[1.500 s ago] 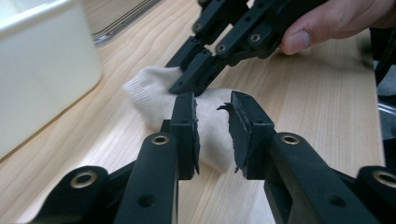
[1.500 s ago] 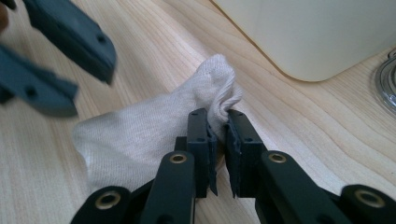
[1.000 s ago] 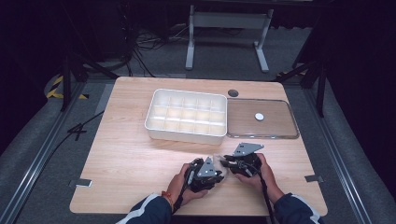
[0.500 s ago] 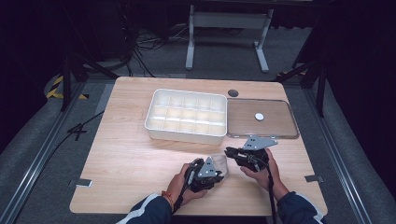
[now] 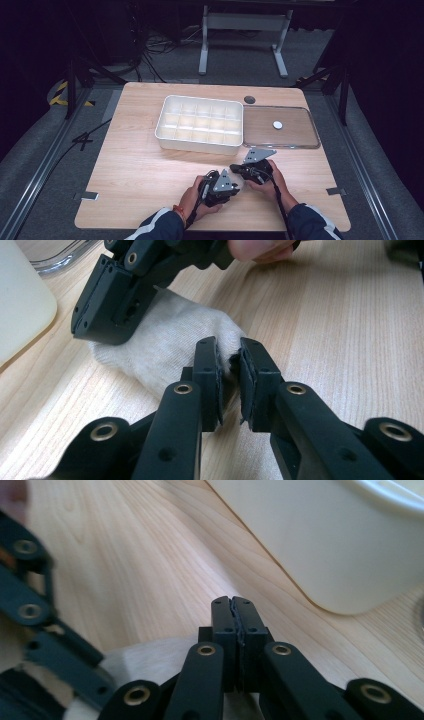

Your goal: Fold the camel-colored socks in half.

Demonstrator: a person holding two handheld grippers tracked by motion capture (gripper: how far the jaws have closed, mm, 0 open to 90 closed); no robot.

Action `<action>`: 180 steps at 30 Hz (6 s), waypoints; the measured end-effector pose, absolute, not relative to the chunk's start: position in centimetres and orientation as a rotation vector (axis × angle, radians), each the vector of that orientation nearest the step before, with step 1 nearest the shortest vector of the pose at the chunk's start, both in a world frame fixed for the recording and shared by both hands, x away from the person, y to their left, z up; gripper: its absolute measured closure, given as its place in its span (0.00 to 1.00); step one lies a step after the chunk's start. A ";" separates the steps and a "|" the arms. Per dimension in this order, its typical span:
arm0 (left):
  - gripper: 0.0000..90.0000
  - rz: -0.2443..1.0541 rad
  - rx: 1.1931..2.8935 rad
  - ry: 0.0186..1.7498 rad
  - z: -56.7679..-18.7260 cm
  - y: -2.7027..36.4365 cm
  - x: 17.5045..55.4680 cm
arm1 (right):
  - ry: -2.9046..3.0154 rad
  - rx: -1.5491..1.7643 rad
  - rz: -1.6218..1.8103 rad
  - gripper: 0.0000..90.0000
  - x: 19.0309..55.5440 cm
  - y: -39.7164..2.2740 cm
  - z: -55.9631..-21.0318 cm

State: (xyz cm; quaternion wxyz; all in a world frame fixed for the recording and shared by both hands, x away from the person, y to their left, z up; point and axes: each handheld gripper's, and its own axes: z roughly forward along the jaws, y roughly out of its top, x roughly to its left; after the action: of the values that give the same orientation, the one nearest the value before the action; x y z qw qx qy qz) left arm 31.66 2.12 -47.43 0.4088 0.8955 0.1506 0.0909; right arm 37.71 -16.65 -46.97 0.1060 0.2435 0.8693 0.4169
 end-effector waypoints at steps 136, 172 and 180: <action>0.85 0.097 2.147 0.323 -45.0 3.2 32.2 | 2.417 0.836 1.266 0.74 35.3 -20.4 -43.2; 0.40 0.151 2.327 0.632 -46.6 20.3 30.7 | 2.714 0.910 1.183 0.44 37.1 -18.2 -45.7; 0.39 0.134 2.295 0.681 -47.5 20.4 31.6 | 2.765 0.830 1.124 0.41 35.9 -17.1 -45.0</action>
State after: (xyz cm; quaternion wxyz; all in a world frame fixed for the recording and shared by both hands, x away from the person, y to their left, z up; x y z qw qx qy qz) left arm 31.59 20.43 -47.55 0.3636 0.8917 0.2644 0.0521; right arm 35.89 -17.13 -45.03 0.0218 0.2679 0.8923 0.3627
